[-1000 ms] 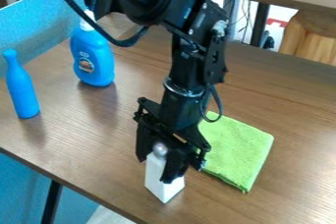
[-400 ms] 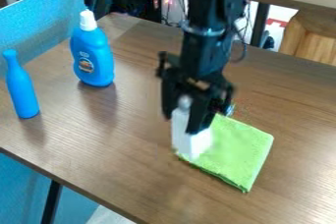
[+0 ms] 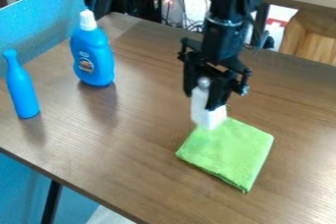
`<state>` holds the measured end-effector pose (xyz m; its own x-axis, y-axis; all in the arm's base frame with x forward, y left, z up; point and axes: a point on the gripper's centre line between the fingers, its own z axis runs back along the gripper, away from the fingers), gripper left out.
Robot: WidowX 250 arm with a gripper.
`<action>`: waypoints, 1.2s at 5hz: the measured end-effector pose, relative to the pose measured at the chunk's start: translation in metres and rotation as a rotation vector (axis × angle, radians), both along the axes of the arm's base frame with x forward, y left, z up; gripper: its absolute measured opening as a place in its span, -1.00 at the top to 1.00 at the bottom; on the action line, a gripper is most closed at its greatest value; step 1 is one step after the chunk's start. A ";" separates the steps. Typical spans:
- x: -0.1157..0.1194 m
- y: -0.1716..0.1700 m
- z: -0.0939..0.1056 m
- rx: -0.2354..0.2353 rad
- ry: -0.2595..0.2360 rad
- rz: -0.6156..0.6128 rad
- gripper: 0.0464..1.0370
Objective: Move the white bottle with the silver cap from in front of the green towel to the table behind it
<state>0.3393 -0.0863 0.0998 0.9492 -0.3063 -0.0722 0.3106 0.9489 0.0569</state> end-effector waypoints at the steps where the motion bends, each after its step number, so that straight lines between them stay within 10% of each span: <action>1: 0.022 0.017 -0.009 0.000 0.002 0.051 -0.18; 3: 0.053 0.027 -0.005 -0.040 0.013 0.070 -0.18; 6: 0.075 0.050 -0.019 0.061 0.048 0.108 -0.18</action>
